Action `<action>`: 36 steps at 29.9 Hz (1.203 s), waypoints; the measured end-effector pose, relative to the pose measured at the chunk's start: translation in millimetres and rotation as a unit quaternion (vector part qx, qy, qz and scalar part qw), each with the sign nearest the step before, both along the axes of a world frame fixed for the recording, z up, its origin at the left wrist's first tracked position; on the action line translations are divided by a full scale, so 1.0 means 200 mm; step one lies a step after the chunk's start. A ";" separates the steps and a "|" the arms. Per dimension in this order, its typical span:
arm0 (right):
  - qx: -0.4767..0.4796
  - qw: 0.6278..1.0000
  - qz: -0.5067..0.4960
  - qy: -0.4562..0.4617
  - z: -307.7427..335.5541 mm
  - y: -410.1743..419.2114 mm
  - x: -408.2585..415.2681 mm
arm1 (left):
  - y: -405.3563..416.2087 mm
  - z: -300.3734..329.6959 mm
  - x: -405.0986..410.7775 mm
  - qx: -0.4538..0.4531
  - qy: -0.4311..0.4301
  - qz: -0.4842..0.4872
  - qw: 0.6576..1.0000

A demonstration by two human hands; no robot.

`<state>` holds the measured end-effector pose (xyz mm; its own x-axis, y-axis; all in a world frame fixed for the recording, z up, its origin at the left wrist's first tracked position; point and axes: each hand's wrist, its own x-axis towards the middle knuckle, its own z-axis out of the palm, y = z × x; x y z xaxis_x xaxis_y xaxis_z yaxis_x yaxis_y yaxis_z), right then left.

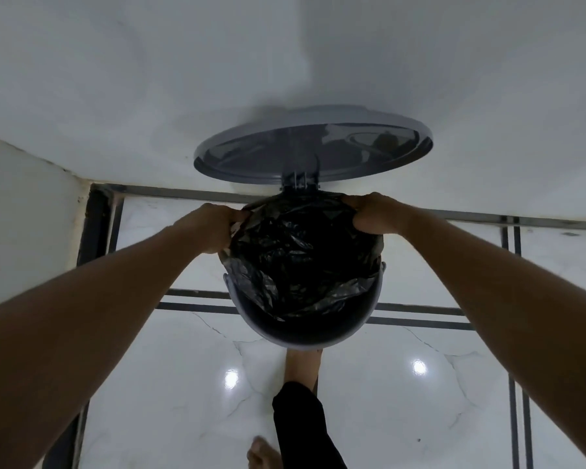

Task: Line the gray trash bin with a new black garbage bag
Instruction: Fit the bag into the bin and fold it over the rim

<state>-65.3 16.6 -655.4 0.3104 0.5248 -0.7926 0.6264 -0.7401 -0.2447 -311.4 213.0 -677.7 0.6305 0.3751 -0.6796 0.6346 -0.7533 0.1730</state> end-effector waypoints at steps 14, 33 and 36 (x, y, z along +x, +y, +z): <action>0.089 0.819 -0.530 0.202 -0.09 -0.37 -0.01 | -0.11 -0.02 -0.23 -0.165 -0.158 0.497 0.837; 0.171 0.741 -0.621 0.191 -0.06 -0.64 -0.20 | -0.48 0.03 -0.45 -0.336 -0.228 0.660 0.632; 0.141 0.700 -0.665 0.217 -0.05 -0.64 -0.20 | -0.45 0.03 -0.44 -0.380 -0.202 0.718 0.546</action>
<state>-104.5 -110.8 -665.4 0.4350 0.1541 -0.8872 -0.7506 -0.4821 -0.4518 -400.3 123.3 -672.7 0.2131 0.3864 -0.8974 0.2707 0.8592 0.4343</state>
